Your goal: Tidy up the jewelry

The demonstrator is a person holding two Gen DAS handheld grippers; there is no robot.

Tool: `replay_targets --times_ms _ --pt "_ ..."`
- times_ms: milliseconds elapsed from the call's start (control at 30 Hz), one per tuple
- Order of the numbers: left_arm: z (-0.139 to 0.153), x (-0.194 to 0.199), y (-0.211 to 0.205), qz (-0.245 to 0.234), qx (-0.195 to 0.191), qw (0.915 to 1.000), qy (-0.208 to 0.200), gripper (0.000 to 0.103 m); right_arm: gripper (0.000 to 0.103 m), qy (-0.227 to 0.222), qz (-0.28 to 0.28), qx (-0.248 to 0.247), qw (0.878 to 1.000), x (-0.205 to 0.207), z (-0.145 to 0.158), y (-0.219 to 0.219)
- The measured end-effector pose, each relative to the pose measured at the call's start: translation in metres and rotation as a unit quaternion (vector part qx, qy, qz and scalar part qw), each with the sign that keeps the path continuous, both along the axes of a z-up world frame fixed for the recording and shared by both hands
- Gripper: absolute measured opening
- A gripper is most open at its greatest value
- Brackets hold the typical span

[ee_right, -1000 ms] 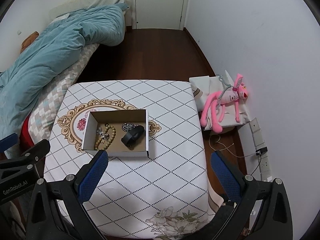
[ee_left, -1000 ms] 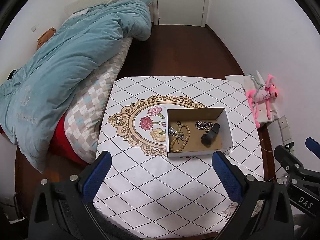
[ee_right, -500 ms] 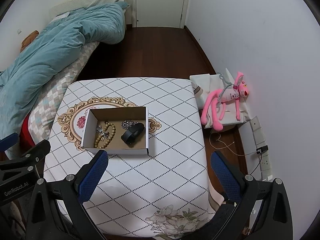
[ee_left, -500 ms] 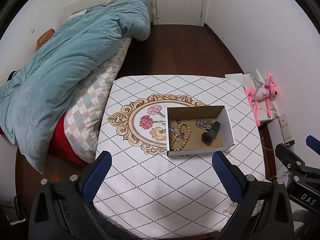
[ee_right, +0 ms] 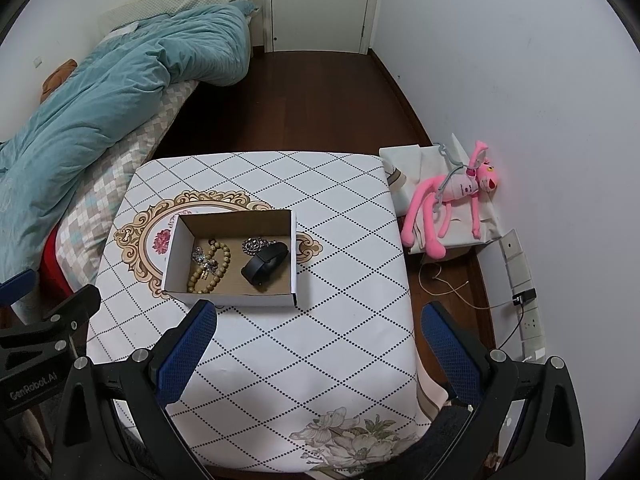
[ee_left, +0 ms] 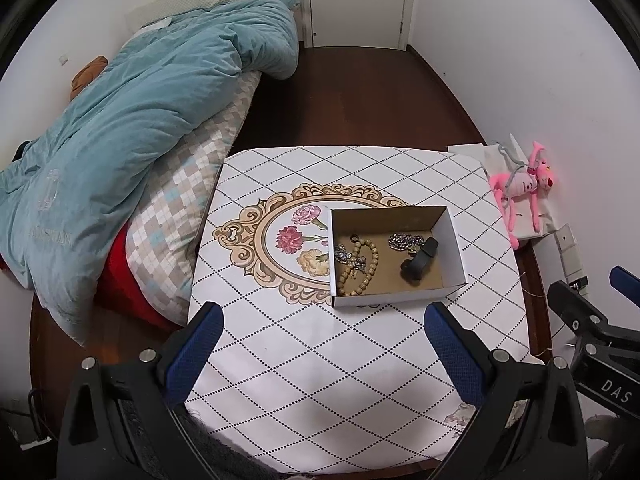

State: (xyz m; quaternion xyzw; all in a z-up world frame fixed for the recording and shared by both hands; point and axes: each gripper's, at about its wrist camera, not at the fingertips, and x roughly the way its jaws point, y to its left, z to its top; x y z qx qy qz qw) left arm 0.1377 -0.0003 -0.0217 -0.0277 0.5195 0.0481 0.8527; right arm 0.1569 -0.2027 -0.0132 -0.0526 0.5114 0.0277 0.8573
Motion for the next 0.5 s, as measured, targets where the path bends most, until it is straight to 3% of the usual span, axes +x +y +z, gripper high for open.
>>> replay_targets --times_ms 500 --pt "0.0006 -0.0014 -0.0015 -0.001 -0.001 1.0 0.0 0.102 0.103 0.0 0.0 0.0 1.0 0.0005 0.0005 -0.0005"
